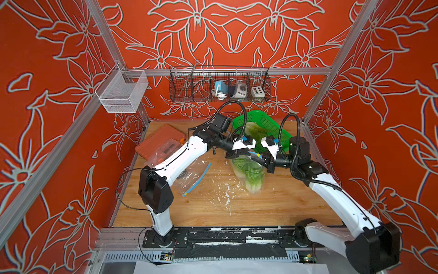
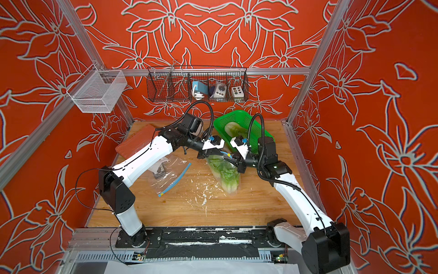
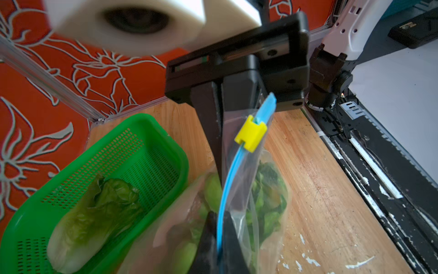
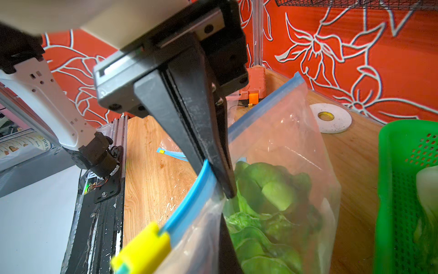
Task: Open the zip-top bag and take out the chinese cabbages
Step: Adjust the zipper food storage bag at the center of the board.
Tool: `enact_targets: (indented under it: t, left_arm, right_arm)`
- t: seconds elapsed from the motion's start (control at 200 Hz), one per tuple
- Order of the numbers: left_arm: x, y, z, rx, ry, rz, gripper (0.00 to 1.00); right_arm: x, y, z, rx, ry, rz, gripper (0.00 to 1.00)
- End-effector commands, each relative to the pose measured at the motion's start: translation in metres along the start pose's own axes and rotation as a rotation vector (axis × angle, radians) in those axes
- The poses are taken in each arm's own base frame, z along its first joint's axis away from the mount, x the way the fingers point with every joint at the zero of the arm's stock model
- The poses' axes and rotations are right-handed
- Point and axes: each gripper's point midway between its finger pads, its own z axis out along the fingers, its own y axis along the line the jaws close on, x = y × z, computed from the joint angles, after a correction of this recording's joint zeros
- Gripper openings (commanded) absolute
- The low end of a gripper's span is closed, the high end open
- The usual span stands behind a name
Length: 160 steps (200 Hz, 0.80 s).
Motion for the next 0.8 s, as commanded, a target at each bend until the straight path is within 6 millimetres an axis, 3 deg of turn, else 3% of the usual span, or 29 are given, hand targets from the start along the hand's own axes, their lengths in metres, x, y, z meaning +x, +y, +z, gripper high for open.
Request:
enact_targets:
  t: [0.0, 0.07, 0.13, 0.26, 0.5, 0.58, 0.796]
  left_arm:
    - [-0.01, 0.006, -0.013, -0.061, 0.002, -0.057, 0.0]
    - [-0.012, 0.009, -0.016, -0.088, 0.011, -0.101, 0.0]
    - [-0.012, 0.008, -0.02, -0.099, 0.027, -0.115, 0.0]
    - [-0.009, 0.008, -0.029, -0.144, 0.072, -0.188, 0.0]
    - [-0.014, 0.001, -0.051, -0.207, 0.115, -0.205, 0.0]
    - [-0.014, 0.0, -0.057, -0.226, 0.137, -0.204, 0.0]
    - [-0.011, -0.006, -0.067, -0.241, 0.19, -0.173, 0.0]
  right_arm:
    - [-0.015, 0.009, -0.011, 0.004, -0.032, -0.065, 0.11]
    - [-0.019, 0.01, -0.015, 0.029, -0.043, -0.071, 0.33]
    - [-0.023, 0.011, -0.019, 0.052, -0.059, -0.078, 0.46]
    - [-0.035, 0.017, -0.028, 0.085, -0.115, -0.094, 0.61]
    - [-0.062, 0.004, -0.028, 0.138, -0.173, -0.086, 0.58]
    - [-0.067, 0.003, -0.022, 0.112, -0.167, -0.08, 0.46]
    - [-0.077, 0.009, -0.008, 0.043, -0.168, -0.112, 0.28]
